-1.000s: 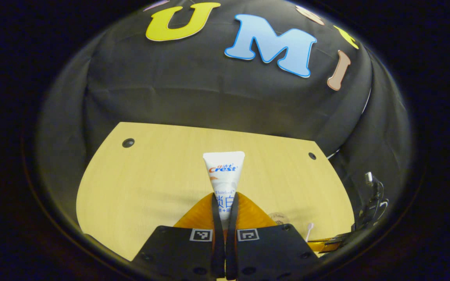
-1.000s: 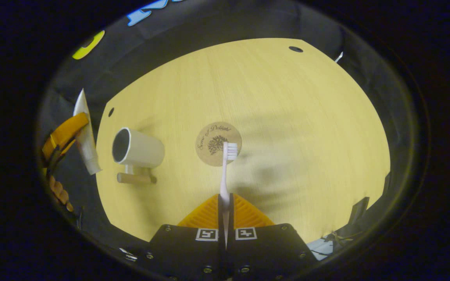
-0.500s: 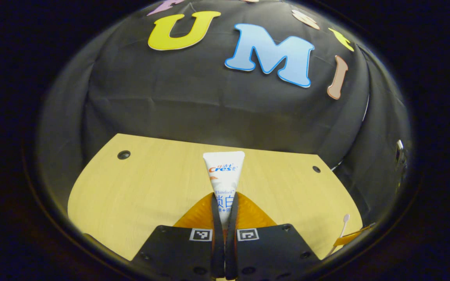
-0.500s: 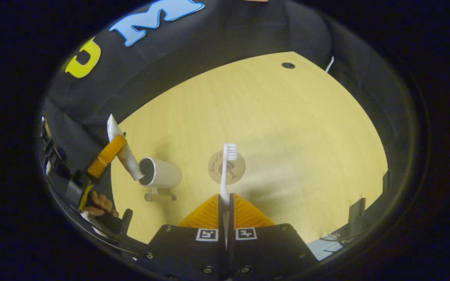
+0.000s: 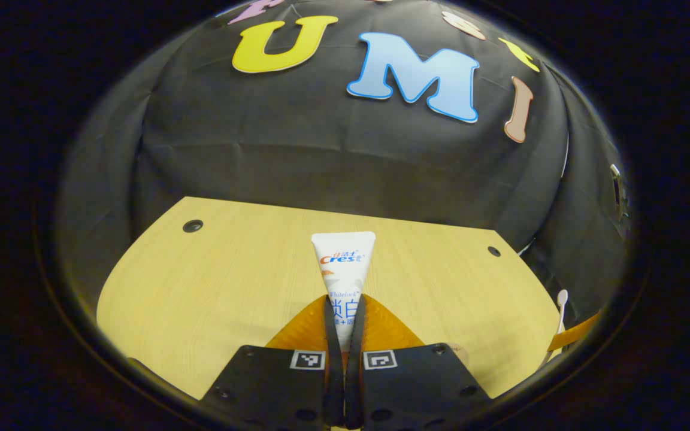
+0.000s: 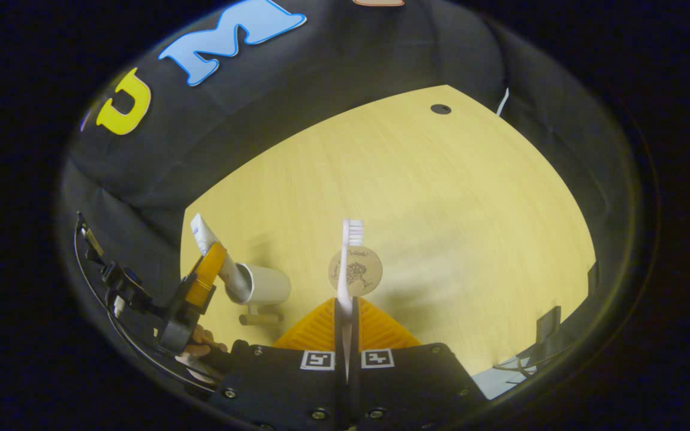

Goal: Put the toothbrush and toothpaste on the desktop into the cup, then pick up the cup and place it on the coaster on the desktop.

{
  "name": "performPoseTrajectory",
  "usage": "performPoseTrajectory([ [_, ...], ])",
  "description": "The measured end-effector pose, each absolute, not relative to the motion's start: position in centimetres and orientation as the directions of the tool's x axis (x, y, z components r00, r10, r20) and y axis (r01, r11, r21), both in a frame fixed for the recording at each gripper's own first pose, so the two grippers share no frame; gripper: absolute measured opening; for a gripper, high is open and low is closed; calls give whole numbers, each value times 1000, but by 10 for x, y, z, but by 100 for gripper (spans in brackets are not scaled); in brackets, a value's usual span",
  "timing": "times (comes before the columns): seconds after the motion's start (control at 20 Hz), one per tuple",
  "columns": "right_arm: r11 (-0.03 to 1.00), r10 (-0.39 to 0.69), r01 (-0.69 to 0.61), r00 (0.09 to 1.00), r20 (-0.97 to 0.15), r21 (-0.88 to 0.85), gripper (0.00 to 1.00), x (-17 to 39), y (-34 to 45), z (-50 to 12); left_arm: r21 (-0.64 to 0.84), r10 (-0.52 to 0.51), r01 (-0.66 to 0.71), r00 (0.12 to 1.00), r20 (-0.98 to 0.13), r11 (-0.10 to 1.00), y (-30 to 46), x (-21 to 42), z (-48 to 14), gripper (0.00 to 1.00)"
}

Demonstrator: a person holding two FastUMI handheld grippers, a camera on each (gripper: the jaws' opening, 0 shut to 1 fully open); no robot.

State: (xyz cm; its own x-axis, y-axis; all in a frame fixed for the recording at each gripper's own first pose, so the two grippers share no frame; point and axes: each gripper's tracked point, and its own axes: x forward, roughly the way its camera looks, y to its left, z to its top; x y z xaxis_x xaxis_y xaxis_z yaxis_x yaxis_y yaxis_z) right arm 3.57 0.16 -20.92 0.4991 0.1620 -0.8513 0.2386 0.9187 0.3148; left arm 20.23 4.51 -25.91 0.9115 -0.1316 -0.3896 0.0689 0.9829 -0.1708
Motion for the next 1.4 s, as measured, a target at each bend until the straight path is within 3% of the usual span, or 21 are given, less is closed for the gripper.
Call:
performPoseTrajectory([
  [0.05, 919, 160, 238, 501, -851, 314, 2, 36, 2, -208, -165, -125, 65, 914, -385, 984, 45, 202, -261, 7],
  [0.25, 921, 158, 235, 505, -849, 311, 2, 37, 0, -204, -168, -156, 100, 920, -360, 981, 40, 192, -260, 24],
  [0.3, 922, 156, 233, 507, -848, 309, 2, 37, 0, -201, -172, -168, 112, 918, -360, 979, 37, 189, -261, 61],
  [0.4, 924, 159, 224, 514, -843, 311, 1, 38, 1, -200, -152, -156, 107, 920, -360, 983, 37, 184, -262, 100],
  [0.5, 923, 167, 214, 525, -834, 320, 1, 42, 1, -197, -152, -165, 118, 920, -355, 981, 34, 177, -257, 90],
  [0.7, 925, 178, 189, 550, -816, 329, 2, 47, 3, -189, -140, -162, 121, 928, -336, 983, 34, 160, -244, 96],
  [0.9, 927, 199, 150, 584, -787, 345, 2, 68, 21, -176, -138, -154, 115, 935, -318, 984, 45, 140, -230, 96],
  [0.95, 928, 202, 138, 593, -780, 345, 2, 71, 24, -174, -141, -155, 115, 937, -313, 983, 46, 135, -227, 90],
  [1.15, 930, 227, 87, 628, -744, 357, 2, 91, 49, -163, -142, -141, 103, 946, -290, 985, 62, 118, -211, 96],
  [1.2, 929, 236, 74, 636, -735, 362, 2, 96, 57, -162, -143, -137, 99, 948, -286, 985, 65, 114, -208, 90],
  [1.3, 930, 247, 49, 650, -719, 363, 2, 105, 73, -161, -145, -125, 86, 951, -282, 986, 75, 106, -204, 90],
  [1.4, 930, 259, 25, 664, -701, 368, 2, 114, 89, -159, -142, -110, 72, 953, -281, 987, 88, 96, -199, 96],
])
